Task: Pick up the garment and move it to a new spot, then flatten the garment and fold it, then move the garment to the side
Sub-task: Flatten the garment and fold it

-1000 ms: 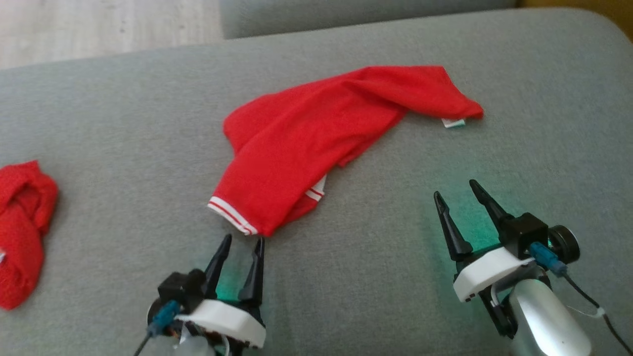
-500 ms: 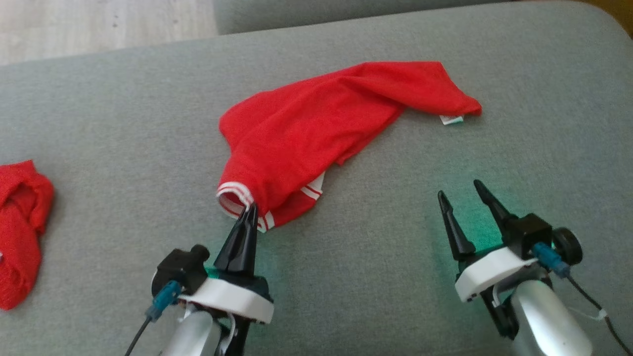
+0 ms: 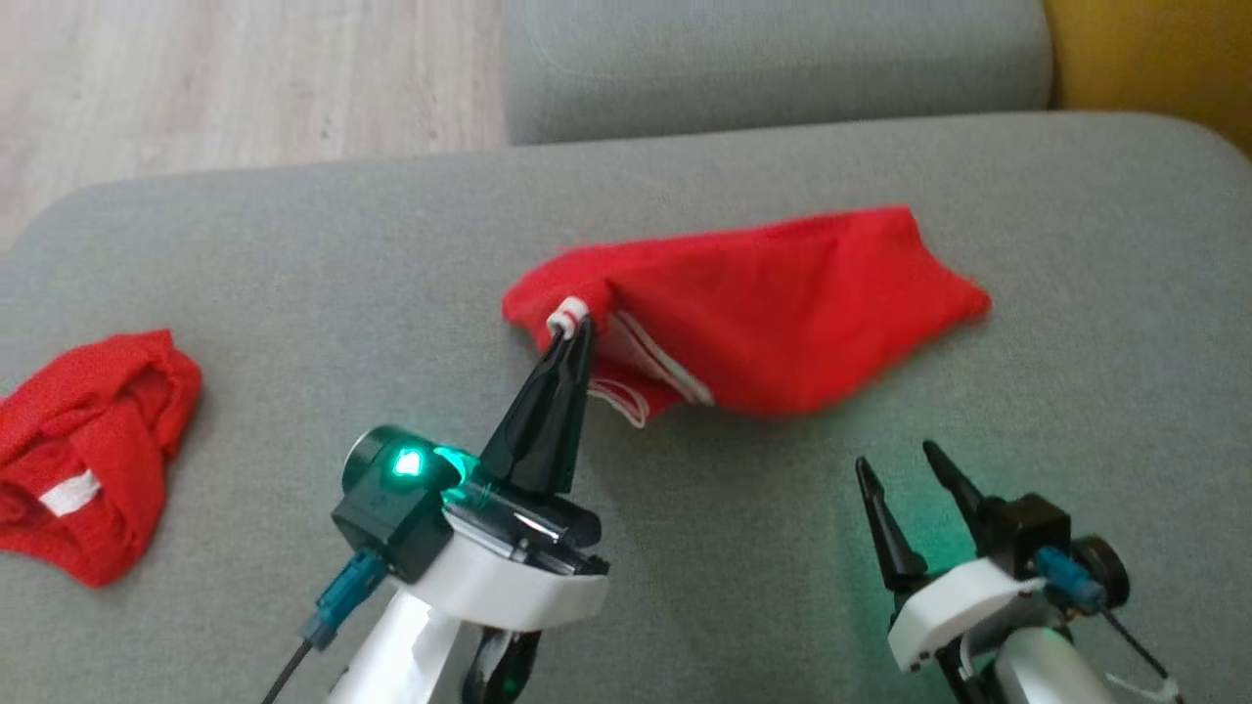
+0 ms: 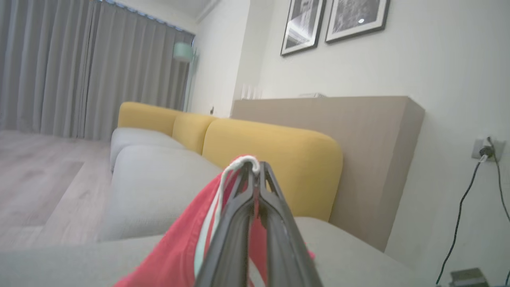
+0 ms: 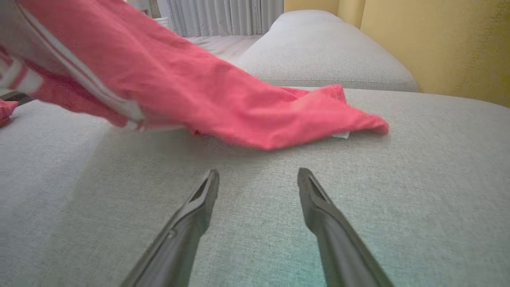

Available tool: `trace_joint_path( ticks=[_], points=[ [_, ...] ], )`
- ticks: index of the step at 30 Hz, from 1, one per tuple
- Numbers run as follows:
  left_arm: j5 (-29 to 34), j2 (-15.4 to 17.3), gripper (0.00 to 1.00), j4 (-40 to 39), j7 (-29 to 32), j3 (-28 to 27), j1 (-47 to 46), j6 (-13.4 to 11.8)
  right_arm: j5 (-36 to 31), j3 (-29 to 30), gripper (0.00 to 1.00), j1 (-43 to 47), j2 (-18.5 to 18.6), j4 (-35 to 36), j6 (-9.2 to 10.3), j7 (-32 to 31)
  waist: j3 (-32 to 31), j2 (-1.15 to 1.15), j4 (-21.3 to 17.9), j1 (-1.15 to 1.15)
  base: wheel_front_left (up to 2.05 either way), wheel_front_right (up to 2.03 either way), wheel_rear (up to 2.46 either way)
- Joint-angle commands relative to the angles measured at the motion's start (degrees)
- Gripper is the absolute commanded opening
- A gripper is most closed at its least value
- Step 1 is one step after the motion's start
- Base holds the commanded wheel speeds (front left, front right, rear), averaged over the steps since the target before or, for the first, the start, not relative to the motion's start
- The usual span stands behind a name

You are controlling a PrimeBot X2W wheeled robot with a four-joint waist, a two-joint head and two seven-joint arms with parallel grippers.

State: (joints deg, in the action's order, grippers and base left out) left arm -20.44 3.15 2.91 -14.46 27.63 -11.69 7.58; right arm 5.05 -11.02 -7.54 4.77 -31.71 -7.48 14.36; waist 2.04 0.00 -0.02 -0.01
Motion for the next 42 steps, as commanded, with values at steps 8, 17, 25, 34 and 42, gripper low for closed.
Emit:
trace_joint_path(
  ticks=[8, 17, 25, 34, 42],
  points=[
    [1.5, 0.7, 0.0, -6.8, -0.5, -2.3, -3.3, -0.1, 0.3, 0.0, 1.0, 0.4, -1.0, 1.3, -0.01, 0.6, -1.5, 0.0, 0.0, 0.01, 0.0, 0.0, 0.0],
    [3.3, 10.4, 0.0, -4.7, -0.5, -6.2, -19.0, -0.1, 0.6, 1.0, 1.0, 1.2, -1.5, 1.6, -0.01, 0.6, -2.4, 0.0, 0.0, 0.01, 0.0, 0.0, 0.0],
    [5.4, 20.4, 0.0, 2.0, 1.7, -11.1, -32.4, -0.1, 1.0, 1.2, 1.0, 2.5, -1.8, 1.8, -0.01, 0.6, -2.8, 0.0, -0.4, 0.01, 0.0, 0.0, 0.0],
    [5.2, 16.1, 0.0, 9.6, 2.3, 0.7, -40.9, -0.1, 1.2, -0.3, 1.0, 1.3, -1.9, 1.6, -0.01, 0.6, -0.8, 0.0, -3.8, 0.01, 0.0, 0.0, 0.0],
    [-0.3, 2.6, 1.0, 28.2, 1.3, 9.8, -34.2, -0.3, 1.8, -2.2, 1.0, -1.2, -1.9, 1.0, -0.01, 0.6, 2.7, 0.0, -8.4, 0.01, 0.0, 0.0, 0.0]
  ],
)
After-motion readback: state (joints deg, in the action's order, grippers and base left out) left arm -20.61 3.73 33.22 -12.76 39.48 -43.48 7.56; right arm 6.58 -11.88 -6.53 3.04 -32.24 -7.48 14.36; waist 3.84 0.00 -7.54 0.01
